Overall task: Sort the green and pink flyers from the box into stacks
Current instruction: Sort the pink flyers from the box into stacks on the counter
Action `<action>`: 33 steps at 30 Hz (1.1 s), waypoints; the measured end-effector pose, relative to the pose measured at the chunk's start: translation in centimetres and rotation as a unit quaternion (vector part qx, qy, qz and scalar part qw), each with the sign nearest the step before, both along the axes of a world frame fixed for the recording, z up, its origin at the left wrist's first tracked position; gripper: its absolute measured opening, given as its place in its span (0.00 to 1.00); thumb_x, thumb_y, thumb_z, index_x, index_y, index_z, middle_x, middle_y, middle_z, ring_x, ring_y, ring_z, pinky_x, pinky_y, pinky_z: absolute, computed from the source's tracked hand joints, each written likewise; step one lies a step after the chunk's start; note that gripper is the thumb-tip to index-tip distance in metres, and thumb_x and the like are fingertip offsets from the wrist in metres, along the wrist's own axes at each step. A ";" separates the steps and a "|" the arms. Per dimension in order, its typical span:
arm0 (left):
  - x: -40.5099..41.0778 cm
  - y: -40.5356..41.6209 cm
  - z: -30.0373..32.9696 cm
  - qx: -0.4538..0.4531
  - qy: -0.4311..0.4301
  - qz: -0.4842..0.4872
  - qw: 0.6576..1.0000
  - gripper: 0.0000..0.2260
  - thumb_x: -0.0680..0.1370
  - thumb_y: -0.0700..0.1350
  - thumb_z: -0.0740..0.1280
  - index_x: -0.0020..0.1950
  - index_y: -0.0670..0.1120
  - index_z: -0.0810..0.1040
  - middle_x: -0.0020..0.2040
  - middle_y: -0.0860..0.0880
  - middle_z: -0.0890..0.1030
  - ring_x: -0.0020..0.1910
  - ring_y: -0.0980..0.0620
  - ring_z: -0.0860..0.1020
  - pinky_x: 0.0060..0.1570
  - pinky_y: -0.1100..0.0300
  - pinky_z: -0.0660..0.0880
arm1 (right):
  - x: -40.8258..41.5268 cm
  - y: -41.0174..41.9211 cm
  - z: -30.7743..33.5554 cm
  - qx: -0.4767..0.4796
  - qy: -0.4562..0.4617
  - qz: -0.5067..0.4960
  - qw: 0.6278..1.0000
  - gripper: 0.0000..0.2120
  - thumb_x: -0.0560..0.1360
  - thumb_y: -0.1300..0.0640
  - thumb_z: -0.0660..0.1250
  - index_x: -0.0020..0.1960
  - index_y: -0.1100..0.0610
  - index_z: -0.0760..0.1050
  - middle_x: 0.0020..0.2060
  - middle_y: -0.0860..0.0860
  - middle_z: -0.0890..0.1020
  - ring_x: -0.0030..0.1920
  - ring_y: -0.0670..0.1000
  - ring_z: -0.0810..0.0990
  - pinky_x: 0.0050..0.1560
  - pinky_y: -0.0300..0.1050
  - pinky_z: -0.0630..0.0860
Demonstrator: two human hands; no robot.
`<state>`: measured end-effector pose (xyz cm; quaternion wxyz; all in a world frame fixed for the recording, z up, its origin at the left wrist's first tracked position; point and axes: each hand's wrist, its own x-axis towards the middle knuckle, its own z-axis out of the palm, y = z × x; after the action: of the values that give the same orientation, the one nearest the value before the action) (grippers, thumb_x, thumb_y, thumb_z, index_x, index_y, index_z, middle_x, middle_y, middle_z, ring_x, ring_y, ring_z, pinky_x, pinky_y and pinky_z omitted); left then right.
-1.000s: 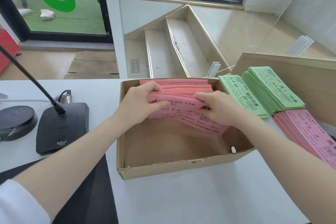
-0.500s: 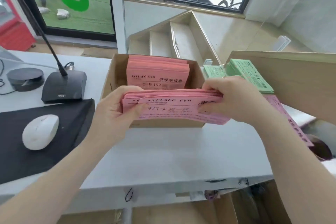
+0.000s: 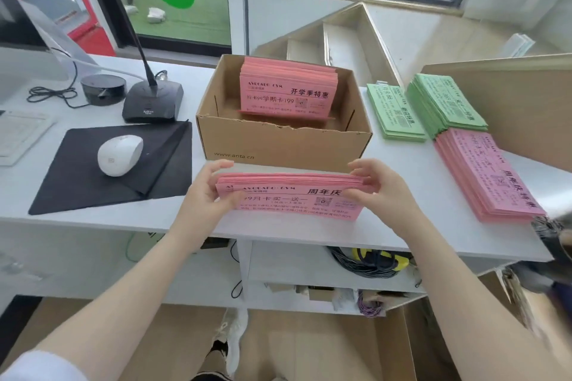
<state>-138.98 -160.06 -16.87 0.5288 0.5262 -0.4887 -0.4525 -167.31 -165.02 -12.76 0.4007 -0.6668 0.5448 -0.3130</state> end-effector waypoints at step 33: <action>-1.6 -2.7 -0.7 0.024 0.048 -0.081 0.995 0.16 0.74 0.29 0.64 0.53 0.48 0.69 0.47 0.49 0.79 0.47 0.57 0.77 0.46 0.63 0.77 | -0.6 -1.2 -3.9 0.091 -0.213 -0.025 0.972 0.25 0.71 0.73 0.65 0.65 0.56 0.67 0.49 0.49 0.80 0.44 0.40 0.80 0.43 0.33 0.76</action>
<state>-140.56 -162.73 -17.57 0.5006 0.4753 -0.4927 -0.5298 -167.87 -166.24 -16.71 0.5587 -0.5314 0.4899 -0.4068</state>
